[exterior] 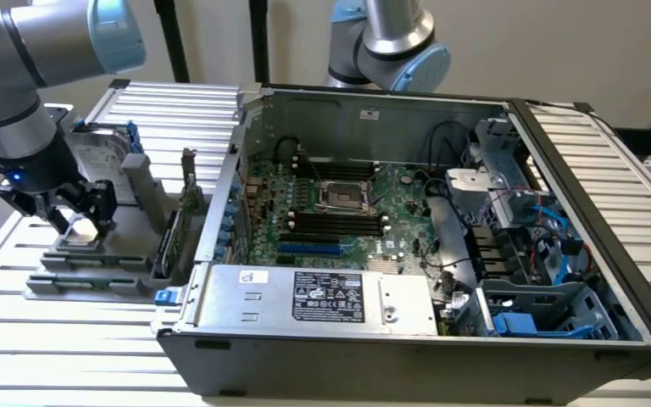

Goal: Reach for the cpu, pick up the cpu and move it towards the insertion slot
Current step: 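Pick up the cpu and move it towards the insertion slot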

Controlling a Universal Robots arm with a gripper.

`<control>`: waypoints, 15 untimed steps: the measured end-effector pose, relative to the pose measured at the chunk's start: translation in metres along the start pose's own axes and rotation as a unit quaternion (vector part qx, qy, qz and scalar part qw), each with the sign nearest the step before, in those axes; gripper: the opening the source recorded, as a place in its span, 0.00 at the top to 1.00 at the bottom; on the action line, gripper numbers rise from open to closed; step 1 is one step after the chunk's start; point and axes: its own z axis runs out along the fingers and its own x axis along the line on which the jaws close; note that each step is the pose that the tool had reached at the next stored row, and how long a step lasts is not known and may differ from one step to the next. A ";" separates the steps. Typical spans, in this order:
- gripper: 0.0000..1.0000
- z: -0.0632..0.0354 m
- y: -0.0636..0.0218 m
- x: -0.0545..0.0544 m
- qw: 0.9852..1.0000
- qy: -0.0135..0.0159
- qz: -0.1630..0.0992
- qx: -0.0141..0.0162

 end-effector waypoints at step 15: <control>0.45 0.0000 -0.0008 -0.001 1.000 0.000 -0.005 0.000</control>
